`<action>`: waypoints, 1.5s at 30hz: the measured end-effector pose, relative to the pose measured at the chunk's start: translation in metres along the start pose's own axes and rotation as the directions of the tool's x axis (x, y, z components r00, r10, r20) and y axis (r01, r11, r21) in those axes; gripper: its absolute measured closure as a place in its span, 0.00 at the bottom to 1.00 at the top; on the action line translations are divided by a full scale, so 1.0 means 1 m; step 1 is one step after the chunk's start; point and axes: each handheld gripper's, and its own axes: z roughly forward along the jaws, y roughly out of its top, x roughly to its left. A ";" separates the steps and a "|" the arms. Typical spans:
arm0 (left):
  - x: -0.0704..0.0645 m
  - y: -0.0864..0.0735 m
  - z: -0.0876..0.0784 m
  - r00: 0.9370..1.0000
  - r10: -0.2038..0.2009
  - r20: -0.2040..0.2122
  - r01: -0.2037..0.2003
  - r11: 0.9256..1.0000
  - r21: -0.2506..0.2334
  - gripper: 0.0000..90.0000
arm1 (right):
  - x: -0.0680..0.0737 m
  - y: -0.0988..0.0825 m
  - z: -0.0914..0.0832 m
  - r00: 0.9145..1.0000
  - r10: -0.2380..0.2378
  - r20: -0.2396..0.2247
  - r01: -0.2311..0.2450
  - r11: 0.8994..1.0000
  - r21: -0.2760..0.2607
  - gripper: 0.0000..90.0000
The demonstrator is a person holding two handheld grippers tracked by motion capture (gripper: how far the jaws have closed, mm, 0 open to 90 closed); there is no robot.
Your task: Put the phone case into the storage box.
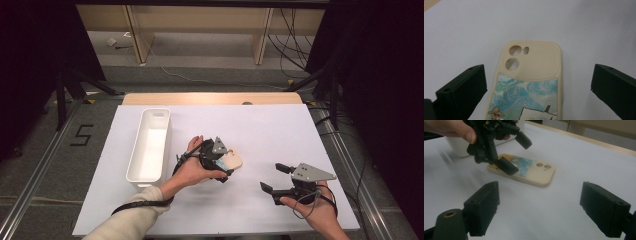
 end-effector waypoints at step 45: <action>0.018 0.015 0.053 0.997 0.009 0.075 -0.017 0.993 0.117 0.03 | 0.000 -0.001 0.002 1.000 -0.001 -0.015 0.001 1.000 0.012 0.19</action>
